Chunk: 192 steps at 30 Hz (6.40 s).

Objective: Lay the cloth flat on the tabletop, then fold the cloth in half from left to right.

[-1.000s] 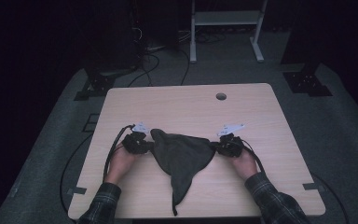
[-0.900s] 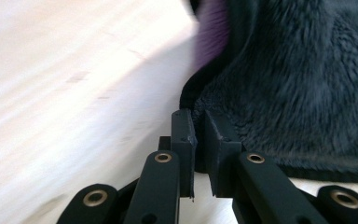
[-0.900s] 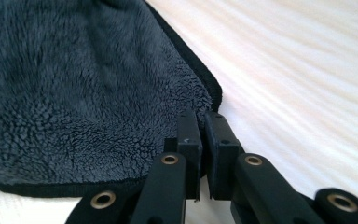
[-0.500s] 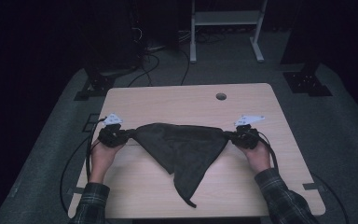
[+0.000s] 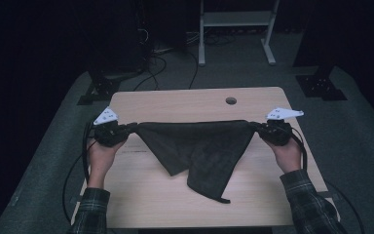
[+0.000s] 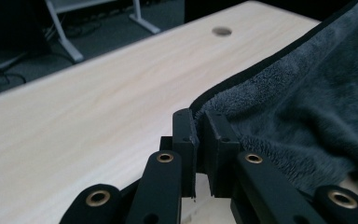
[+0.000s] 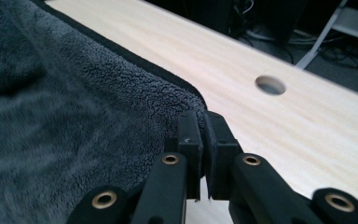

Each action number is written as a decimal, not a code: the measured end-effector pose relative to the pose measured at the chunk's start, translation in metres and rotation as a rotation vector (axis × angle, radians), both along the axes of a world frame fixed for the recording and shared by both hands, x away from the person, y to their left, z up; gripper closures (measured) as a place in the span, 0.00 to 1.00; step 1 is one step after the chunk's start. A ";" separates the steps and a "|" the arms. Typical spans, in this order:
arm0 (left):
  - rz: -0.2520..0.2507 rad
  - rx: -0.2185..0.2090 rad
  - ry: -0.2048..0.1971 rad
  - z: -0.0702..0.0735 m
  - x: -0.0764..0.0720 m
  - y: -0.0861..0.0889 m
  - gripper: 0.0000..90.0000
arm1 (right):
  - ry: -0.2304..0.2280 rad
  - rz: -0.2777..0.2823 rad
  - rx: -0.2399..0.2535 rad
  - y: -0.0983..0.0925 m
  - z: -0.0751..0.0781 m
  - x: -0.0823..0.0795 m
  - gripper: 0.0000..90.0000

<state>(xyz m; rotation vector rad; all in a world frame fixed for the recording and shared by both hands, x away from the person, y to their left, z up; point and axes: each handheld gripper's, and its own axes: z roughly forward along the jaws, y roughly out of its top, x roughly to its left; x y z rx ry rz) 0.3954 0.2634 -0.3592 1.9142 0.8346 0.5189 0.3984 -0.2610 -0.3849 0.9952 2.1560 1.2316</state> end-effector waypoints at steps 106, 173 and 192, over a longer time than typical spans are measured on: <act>-0.176 0.001 0.332 -0.085 -0.141 -0.003 0.93 | 0.214 0.182 -0.065 -0.029 -0.060 -0.141 0.94; 0.111 0.132 0.261 -0.113 -0.052 -0.030 0.86 | 0.220 -0.133 -0.096 -0.060 -0.102 -0.067 0.12; 0.133 0.087 0.292 -0.104 -0.042 -0.004 0.95 | 0.219 -0.130 -0.097 -0.060 -0.102 -0.067 0.12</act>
